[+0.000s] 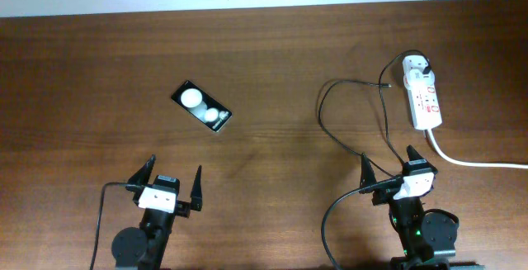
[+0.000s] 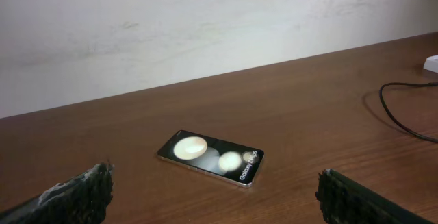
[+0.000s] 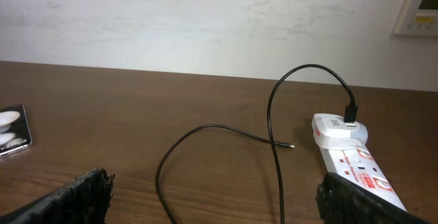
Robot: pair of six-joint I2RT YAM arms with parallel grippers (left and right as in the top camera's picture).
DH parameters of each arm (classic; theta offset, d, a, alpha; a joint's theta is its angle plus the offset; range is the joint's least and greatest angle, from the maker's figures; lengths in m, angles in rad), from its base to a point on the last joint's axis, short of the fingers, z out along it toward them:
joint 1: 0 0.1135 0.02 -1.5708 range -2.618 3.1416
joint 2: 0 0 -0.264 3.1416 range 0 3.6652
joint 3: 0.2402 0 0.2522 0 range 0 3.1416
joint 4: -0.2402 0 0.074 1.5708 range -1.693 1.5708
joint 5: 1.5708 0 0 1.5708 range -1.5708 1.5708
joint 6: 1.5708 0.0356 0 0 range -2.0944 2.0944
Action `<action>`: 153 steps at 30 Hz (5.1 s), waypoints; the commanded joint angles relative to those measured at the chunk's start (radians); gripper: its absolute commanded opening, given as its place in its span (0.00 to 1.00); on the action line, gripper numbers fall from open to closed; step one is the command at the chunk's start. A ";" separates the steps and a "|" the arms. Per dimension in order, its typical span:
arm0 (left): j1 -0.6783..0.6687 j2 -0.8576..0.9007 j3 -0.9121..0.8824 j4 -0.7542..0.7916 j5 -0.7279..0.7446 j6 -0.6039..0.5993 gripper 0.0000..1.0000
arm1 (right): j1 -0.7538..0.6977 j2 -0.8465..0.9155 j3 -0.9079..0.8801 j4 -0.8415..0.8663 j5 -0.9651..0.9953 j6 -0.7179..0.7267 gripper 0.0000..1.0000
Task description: Plug charger to phone and switch on socket
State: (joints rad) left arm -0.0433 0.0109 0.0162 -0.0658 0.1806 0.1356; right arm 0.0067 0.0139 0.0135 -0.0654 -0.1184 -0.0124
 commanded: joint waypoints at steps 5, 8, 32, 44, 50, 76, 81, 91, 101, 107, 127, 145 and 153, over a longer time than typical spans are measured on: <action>0.003 -0.004 -0.007 0.002 0.014 0.016 0.99 | -0.007 -0.005 -0.008 0.000 -0.006 -0.006 0.99; 0.003 -0.004 -0.007 0.002 0.014 0.016 0.99 | -0.007 -0.005 -0.008 0.000 -0.006 -0.006 0.99; 0.003 -0.004 -0.007 0.002 0.014 0.016 0.99 | -0.007 -0.005 -0.008 0.000 -0.006 -0.006 0.99; 0.003 -0.004 -0.007 0.002 0.014 0.016 0.99 | -0.007 -0.005 -0.008 0.000 -0.006 -0.006 0.99; 0.003 -0.004 -0.007 0.002 0.014 0.016 0.99 | -0.007 -0.005 -0.008 0.000 -0.005 -0.006 0.99; 0.002 -0.004 0.115 0.109 0.221 -0.098 0.99 | -0.007 -0.005 -0.008 0.000 -0.006 -0.006 0.99; 0.002 -0.004 0.148 0.105 0.225 -0.099 0.99 | -0.007 -0.005 -0.008 0.000 -0.006 -0.006 0.99; 0.000 -0.004 0.161 0.056 0.224 -0.098 0.99 | -0.007 -0.005 -0.008 0.000 -0.005 -0.006 0.99; 0.000 -0.004 0.211 0.028 0.206 -0.098 0.99 | -0.007 -0.005 -0.008 0.000 -0.006 -0.006 0.99; 0.001 0.005 0.317 -0.112 0.077 -0.098 0.99 | -0.007 -0.005 -0.008 0.000 -0.006 -0.006 0.99; 0.000 0.242 0.525 -0.267 0.004 -0.097 0.99 | -0.007 -0.005 -0.008 0.000 -0.005 -0.006 0.99; 0.000 0.357 0.572 -0.270 0.005 -0.097 0.99 | -0.007 -0.005 -0.008 0.000 -0.005 -0.006 0.99; 0.000 0.462 0.629 -0.271 -0.029 -0.097 0.99 | -0.007 -0.005 -0.008 0.000 -0.006 -0.006 0.99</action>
State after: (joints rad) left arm -0.0433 0.4278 0.5869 -0.3401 0.1658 0.0437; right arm 0.0067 0.0139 0.0135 -0.0658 -0.1184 -0.0120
